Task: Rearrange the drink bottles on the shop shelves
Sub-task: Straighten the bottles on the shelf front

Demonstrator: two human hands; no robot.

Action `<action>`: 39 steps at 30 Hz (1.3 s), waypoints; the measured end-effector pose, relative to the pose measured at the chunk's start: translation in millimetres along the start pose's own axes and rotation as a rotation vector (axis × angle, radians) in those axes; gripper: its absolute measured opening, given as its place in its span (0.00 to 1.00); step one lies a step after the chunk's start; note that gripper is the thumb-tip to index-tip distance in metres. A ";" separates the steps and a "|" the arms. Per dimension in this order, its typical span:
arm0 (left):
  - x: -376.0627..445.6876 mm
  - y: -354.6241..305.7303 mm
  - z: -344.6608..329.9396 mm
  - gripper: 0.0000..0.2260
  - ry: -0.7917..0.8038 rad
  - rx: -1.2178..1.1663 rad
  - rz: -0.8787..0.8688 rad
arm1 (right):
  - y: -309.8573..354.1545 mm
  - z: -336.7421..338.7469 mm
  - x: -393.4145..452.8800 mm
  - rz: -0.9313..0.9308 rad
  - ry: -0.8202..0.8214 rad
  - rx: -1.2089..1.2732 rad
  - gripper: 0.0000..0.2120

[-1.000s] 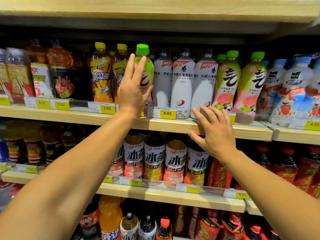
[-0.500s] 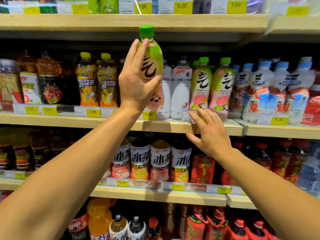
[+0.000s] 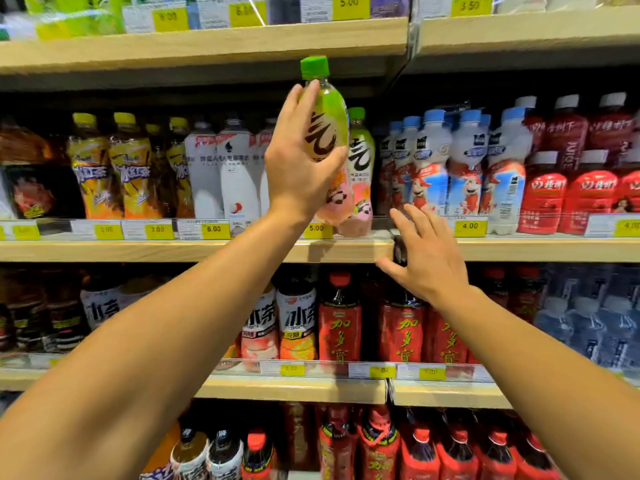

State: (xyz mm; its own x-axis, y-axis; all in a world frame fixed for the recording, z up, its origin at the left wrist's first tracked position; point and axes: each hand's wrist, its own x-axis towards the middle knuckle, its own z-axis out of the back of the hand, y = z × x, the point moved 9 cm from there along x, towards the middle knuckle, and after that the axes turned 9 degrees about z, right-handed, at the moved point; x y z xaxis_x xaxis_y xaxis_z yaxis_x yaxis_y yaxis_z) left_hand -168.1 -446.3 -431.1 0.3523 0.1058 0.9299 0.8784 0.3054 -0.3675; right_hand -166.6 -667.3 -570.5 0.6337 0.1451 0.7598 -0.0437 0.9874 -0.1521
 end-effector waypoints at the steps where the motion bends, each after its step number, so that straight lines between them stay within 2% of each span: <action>1: -0.6 -5.4 -8.6 0.35 0.006 0.004 -0.001 | -2.8 0.0 -0.1 -0.007 0.002 0.002 0.41; 8: 3.1 -16.6 -46.1 0.34 -0.007 0.048 0.026 | -6.0 -0.6 -1.9 -0.013 -0.012 0.001 0.39; 17: -4.7 -13.6 -72.8 0.33 -0.008 0.185 -0.040 | -7.0 -1.0 -2.1 -0.015 -0.037 0.019 0.37; 24: -8.4 11.7 -85.3 0.35 0.059 0.284 0.111 | -7.1 -1.3 -2.1 -0.021 -0.034 0.063 0.36; 29: -11.4 20.0 -103.3 0.35 0.164 0.450 0.159 | -7.7 -2.0 -3.0 -0.017 -0.022 0.070 0.36; 34: -8.1 22.9 -109.8 0.33 0.133 0.746 0.135 | -8.4 -2.8 -3.9 -0.017 0.006 0.092 0.36; 39: -4.9 30.5 -113.9 0.30 0.173 0.869 0.123 | -7.9 -2.6 -4.3 -0.017 -0.020 0.082 0.36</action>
State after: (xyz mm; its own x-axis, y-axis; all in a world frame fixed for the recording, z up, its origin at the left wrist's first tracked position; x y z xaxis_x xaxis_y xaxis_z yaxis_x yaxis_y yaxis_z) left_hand -106.3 -545.3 -448.6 0.5335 0.0620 0.8435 0.3014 0.9179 -0.2581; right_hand -167.0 -675.9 -574.2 0.6196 0.1285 0.7743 -0.0967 0.9915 -0.0872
